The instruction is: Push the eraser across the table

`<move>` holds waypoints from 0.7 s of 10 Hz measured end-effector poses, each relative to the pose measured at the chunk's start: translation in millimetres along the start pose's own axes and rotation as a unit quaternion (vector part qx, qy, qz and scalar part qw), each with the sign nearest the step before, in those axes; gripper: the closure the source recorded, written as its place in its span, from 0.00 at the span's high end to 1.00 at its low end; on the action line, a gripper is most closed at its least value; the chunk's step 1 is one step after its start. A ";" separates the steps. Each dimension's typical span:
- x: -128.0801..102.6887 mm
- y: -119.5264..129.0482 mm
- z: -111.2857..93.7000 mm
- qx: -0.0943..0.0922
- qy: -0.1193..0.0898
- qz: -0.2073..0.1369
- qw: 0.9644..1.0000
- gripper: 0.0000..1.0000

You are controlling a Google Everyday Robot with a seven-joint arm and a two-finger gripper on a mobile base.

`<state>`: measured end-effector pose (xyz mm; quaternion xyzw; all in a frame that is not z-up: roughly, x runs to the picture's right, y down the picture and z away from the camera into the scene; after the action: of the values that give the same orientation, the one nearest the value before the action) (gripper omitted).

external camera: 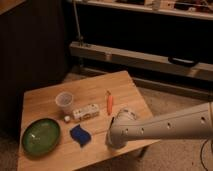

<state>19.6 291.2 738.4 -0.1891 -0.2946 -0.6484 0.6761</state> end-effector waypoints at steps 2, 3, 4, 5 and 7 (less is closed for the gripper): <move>-0.1 1.3 -0.1 -0.008 -0.012 0.005 1.000 0.00; 0.4 1.9 0.1 -0.010 -0.017 0.011 1.000 0.00; 0.4 2.8 1.2 -0.011 -0.022 0.015 1.000 0.00; 0.7 2.6 2.6 -0.010 -0.025 0.017 0.999 0.00; 0.9 2.4 9.8 -0.008 -0.036 0.020 0.999 0.00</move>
<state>20.4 297.0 746.6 -0.2234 -0.3092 -0.6301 0.6763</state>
